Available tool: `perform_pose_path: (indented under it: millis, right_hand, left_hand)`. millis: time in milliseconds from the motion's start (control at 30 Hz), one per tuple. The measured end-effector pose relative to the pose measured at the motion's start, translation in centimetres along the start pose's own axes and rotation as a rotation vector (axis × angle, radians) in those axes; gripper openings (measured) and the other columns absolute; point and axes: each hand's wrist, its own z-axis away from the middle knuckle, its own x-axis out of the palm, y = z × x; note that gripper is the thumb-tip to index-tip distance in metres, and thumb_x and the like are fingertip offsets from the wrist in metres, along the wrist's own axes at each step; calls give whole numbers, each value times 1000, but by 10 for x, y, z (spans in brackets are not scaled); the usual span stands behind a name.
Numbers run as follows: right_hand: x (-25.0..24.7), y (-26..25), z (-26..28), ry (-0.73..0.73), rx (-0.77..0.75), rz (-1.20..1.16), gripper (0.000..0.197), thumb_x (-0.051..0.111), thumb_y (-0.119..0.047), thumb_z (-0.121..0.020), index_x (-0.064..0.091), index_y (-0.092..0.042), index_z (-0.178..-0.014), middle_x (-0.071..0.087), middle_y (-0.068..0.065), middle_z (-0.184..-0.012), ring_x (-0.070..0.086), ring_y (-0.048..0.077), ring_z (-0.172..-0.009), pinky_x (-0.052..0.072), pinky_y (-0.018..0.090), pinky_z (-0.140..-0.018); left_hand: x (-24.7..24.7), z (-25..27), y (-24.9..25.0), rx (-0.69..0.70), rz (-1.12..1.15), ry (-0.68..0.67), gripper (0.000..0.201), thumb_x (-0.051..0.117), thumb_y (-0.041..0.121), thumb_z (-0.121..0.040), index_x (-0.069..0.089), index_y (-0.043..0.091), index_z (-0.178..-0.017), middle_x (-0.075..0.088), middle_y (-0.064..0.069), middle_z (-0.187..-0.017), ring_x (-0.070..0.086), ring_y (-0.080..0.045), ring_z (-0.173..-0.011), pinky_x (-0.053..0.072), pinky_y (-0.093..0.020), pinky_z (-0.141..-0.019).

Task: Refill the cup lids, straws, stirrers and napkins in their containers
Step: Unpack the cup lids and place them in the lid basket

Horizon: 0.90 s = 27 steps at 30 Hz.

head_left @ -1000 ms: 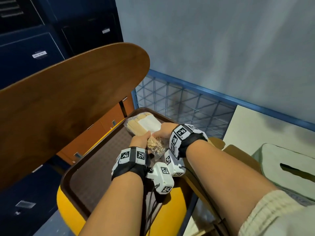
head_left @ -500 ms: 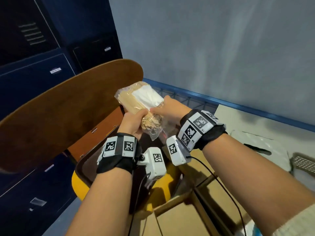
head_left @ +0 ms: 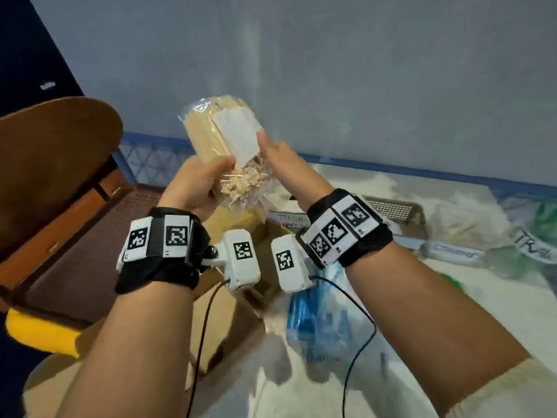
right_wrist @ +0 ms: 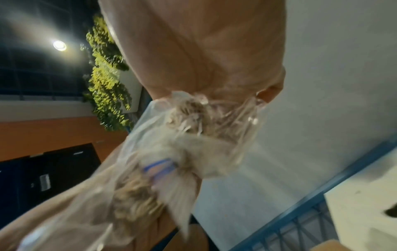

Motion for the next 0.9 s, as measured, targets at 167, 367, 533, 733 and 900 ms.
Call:
perform_pose_path:
  millis: [167,367,533,733,900]
  right_hand:
    - [-72,55,71,105,142,-353,80,54,-67,-78,33,-17,-138,52,5,-131,55,25,-116,49,47,-93]
    - [-124,127,146,241,158,-389,48,57,-29,-90,38,-25,-134,60,-5,-118,61,11,-99,54,33,-84]
    - [-149,183,194,478,234,-385,59,63,-28,-87,36,-19,-138,58,3,-128,59,20,-113,47,45,-99]
    - [-192,242,243,664,391,-345,58,61,-28,-88,30,-11,-134,53,5,-126,56,22,-112,47,38,-95]
    - [-237,287,266,647,468,-256,56,52,-38,-92,30,-12,-136,51,5,-128,53,23,-111,48,34,-87]
  left_hand:
    - [77,46,-40,-16,-38,-322,42,54,4,-88,46,4,-130,63,-17,-116,66,-24,-96,57,-33,-81]
    - [155,81,-93,-175,-63,-573,46,55,13,-87,42,19,-131,65,-8,-117,65,-24,-104,55,-39,-86]
    - [214,98,-141,-314,-151,-667,43,44,32,-97,44,14,-136,62,-5,-126,61,-19,-111,45,-38,-100]
    - [280,116,-184,-440,-270,-789,34,45,27,-97,50,12,-127,62,-1,-119,59,-16,-107,46,-32,-98]
    - [340,124,-238,-408,-316,-717,56,61,34,-80,48,14,-131,59,-6,-129,59,-22,-113,44,-43,-102]
